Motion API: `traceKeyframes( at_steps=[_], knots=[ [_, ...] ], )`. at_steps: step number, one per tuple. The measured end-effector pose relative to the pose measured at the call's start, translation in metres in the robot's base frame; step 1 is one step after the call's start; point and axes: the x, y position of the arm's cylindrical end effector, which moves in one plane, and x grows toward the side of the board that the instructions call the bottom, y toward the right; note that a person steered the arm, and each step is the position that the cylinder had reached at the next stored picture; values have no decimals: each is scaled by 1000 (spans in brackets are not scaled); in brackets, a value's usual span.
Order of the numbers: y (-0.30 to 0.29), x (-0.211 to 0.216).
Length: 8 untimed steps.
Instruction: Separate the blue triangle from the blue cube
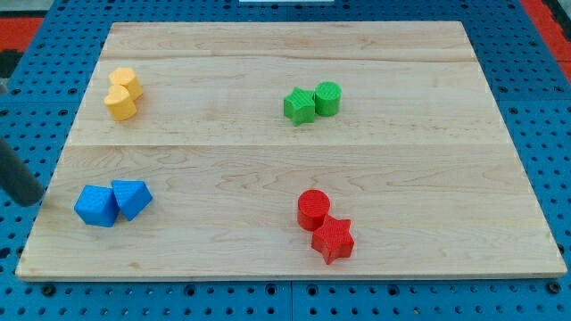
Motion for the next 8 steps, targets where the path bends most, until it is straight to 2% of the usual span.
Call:
traceKeyframes(
  at_steps=[1, 4, 5, 6, 8],
  knots=[
    [30, 36],
    [188, -22],
    [188, -51],
    [158, -78],
    [140, -118]
  ],
)
